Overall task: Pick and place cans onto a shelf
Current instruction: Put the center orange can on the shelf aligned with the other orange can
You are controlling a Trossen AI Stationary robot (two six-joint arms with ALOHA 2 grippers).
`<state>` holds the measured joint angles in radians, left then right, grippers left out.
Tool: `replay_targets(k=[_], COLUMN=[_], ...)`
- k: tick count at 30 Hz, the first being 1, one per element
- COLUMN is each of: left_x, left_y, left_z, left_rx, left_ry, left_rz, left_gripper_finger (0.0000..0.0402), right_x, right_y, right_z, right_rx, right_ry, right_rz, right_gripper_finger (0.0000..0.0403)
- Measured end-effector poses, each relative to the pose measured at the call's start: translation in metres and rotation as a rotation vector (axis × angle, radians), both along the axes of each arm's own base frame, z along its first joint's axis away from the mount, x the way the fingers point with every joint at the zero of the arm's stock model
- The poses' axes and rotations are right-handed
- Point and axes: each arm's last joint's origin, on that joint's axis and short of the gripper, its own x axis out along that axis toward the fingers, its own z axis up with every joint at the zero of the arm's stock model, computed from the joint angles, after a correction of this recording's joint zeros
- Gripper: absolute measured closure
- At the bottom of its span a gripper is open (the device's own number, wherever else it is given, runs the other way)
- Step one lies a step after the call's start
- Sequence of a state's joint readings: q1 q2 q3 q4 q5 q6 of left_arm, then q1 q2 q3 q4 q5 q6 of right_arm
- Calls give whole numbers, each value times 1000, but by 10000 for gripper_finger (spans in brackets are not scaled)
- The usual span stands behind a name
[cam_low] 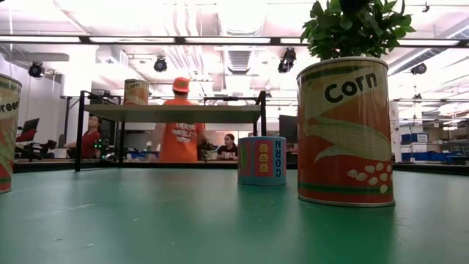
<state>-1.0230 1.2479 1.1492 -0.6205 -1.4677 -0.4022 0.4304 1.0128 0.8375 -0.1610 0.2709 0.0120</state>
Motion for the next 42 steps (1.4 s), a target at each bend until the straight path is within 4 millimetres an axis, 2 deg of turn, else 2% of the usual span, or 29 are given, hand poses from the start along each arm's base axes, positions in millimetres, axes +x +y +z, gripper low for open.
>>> replay_targets(k=[3, 6, 12, 18, 26, 29, 32, 37, 42], left_x=[1, 1, 1, 1, 1, 0, 0, 0, 0], left_y=[-1, -1, -1, -1, -1, 0, 0, 0, 0], left_z=[-1, -2, -2, -2, -1, -1, 0, 0, 0], left_rx=[15, 24, 55, 72, 102, 119, 133, 141, 149], left_ry=[-8, -6, 3, 8, 21, 10, 1, 0, 5], left_rz=[17, 20, 25, 28, 29, 51, 68, 75, 74], left_gripper_finger=[402, 402, 402, 402, 402, 402, 402, 402, 402], right_x=[6, 11, 23, 40, 54, 56, 56, 57, 59], right_y=[9, 21, 60, 86, 95, 93, 91, 90, 92], right_z=[9, 10, 11, -12, -34, -34, -32, -33, -48], right_rx=[49, 60, 55, 21, 39, 74, 116, 158, 96], right_ry=[130, 285, 443, 530, 596, 598, 595, 594, 663], right_rz=[-31, -58, -49, -61, -128, -162, -195, -247, -259], right_gripper_finger=[394, 394, 394, 394, 384, 355, 311, 212, 106])
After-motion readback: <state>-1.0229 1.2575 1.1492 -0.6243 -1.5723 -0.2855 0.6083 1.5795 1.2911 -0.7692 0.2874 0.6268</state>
